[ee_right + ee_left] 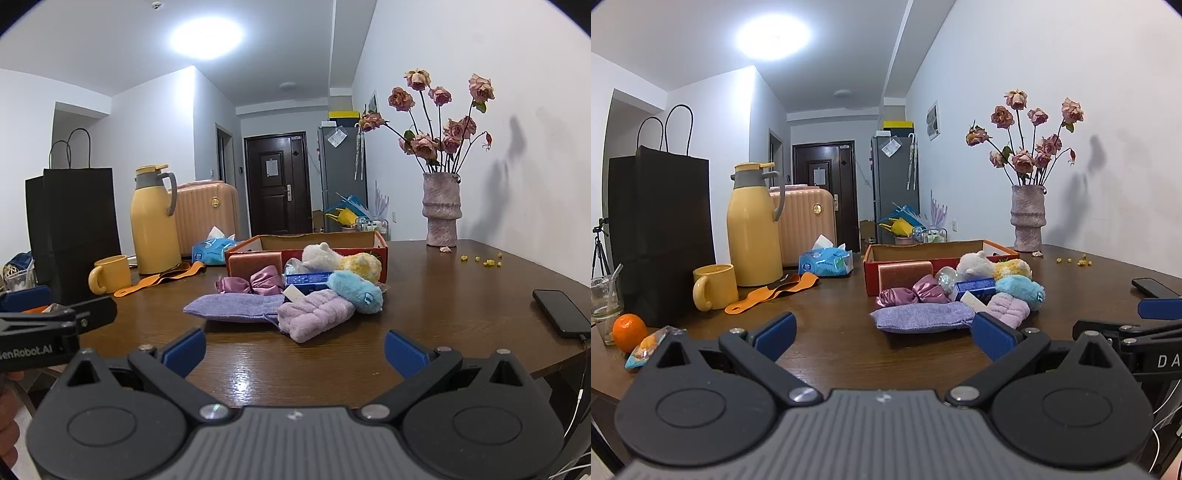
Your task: Organize soft objects
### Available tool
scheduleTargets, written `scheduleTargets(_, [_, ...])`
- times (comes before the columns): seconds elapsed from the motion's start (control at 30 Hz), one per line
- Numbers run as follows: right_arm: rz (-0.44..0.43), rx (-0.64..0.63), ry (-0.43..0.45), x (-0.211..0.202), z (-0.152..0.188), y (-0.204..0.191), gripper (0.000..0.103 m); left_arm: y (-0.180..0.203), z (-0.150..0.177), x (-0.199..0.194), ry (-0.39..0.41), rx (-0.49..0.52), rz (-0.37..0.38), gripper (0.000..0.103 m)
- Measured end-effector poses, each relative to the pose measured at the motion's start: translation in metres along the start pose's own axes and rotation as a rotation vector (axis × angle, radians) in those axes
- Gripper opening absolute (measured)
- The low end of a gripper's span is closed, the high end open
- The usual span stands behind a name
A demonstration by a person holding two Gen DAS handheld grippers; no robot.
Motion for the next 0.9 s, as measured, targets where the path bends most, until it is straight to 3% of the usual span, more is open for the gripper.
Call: scheduleTargets(0.9, [-0.003,0.011,0.000,-0.0002,0.0008,0.0020,0.103,0.0046,0.0031,-0.0004,-0.008,0.007,0.022,0.103])
Point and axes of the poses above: each gripper's, at about its wrist camera, not at the fingertips, and x roughly the way its jaws point, y to its right, z to its underside, the point moved 9 cm from there along x, roughly the way its jaws point, and after that the axes turned 5 degrees about z, right-handed, at the moved point
